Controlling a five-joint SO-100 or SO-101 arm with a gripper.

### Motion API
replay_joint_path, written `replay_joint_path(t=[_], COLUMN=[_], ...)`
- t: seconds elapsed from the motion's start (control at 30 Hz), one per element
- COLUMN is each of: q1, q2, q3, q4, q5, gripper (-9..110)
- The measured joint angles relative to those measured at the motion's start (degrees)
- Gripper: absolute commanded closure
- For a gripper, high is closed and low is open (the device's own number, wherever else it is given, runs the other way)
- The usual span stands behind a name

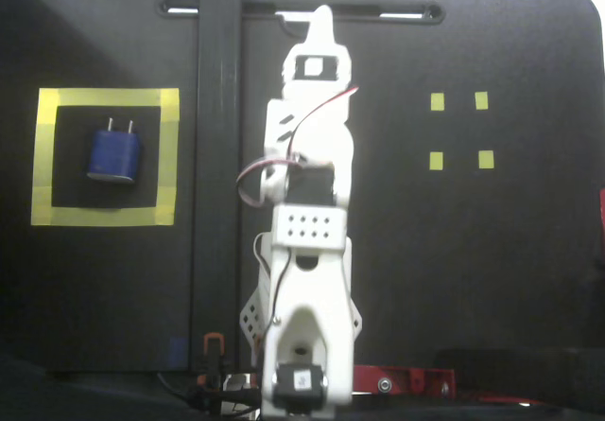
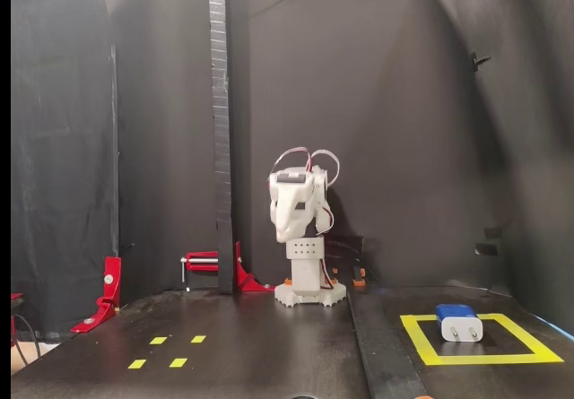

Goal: Grasp the block and place it in the designated area.

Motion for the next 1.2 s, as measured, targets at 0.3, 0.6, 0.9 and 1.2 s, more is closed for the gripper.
replay_joint_path(t=[0.3,0.6,0.9,1.2], q1=[-0.35,-0.35,-0.88,-1.58], q2=[10.2,15.91,21.18,22.94], q3=[11.25,11.69,11.69,11.69], q4=[0.09,13.89,29.36,34.63], q5=[-1.49,-1.67,-1.67,-1.41], gripper=[101,101,101,101])
